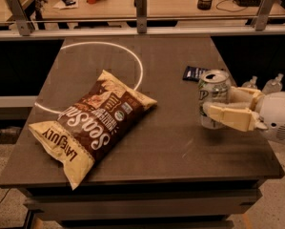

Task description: Place 7up can upright

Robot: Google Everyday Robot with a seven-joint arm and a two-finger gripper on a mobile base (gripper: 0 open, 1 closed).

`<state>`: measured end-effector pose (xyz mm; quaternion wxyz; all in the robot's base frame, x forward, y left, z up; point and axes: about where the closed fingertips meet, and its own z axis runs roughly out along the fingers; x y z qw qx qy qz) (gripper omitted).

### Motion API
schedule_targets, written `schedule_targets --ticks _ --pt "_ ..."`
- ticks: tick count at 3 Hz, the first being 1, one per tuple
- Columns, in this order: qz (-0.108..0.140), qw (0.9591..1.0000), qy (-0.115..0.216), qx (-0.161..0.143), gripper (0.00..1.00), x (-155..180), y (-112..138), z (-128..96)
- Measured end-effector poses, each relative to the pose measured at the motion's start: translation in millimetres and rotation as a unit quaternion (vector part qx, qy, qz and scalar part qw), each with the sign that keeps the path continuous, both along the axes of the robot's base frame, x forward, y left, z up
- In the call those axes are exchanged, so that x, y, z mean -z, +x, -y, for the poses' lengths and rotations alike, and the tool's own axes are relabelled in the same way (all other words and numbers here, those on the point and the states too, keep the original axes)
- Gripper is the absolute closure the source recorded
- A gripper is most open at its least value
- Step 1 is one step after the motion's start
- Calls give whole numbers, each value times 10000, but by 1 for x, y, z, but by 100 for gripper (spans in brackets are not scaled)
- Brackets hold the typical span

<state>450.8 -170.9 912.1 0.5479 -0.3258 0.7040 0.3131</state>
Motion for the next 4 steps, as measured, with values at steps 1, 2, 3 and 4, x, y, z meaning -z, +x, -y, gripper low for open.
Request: schedule_targets --ticks 1,2,3,4 --pt "-16 9995 316 24 100 12 -3 3" --pt "-23 9974 713 -107 100 20 -4 -2" --pt "-95 9961 855 -195 100 28 -7 -2" --pt "-109 9956 868 -347 100 35 -12 -3"
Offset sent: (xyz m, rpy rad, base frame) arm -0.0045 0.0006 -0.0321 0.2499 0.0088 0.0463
